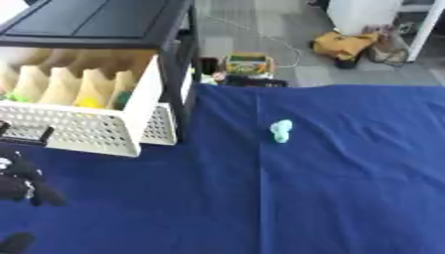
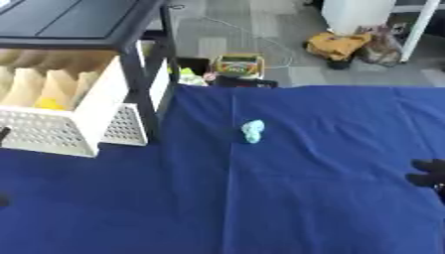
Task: Pick up objects from table and place into drawer.
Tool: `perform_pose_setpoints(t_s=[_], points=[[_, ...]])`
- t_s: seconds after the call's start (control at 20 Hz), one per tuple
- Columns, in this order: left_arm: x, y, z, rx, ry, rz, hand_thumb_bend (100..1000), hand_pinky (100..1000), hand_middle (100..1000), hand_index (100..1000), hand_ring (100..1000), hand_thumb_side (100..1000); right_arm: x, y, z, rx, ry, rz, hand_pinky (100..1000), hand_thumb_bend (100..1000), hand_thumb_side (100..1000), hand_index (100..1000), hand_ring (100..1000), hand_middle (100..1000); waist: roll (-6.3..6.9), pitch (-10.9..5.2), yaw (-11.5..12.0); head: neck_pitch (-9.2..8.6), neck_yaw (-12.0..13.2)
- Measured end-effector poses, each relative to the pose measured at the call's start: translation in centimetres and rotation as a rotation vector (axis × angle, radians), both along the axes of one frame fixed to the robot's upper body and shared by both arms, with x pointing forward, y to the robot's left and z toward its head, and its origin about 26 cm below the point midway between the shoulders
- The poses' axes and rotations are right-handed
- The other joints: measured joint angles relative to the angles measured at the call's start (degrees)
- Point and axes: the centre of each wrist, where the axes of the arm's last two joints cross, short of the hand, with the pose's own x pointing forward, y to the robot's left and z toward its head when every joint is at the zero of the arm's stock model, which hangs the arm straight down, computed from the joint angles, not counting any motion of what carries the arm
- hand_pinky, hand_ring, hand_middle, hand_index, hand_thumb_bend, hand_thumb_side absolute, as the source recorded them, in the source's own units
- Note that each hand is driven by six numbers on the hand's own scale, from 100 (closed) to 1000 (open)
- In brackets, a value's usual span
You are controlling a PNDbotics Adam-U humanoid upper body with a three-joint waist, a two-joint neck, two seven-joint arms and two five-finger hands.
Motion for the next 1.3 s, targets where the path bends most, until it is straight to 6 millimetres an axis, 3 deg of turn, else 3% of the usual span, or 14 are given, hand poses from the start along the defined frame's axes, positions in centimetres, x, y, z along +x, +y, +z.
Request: perform_pose_setpoints(t_s=[0.2, 1.3], points=[[0.08, -0.09, -0.74, 0.021, -0.005, 0.047, 100, 674, 555, 821, 520, 868, 0.02, 0.01, 0.03, 0.000, -0.001, 0.001, 673, 100, 977, 794, 767, 526, 0.02, 0.30, -0.18, -0.19, 0.09], [0.89, -0.13, -0.22, -0.070, -0.121, 0.158, 100, 678, 528, 770, 506, 773, 0.30, 0.41, 0.17, 0.014, 0.007, 0.000, 673, 100, 969, 793, 767, 521, -0.22, 1.00, -0.89, -1.14, 2.51]])
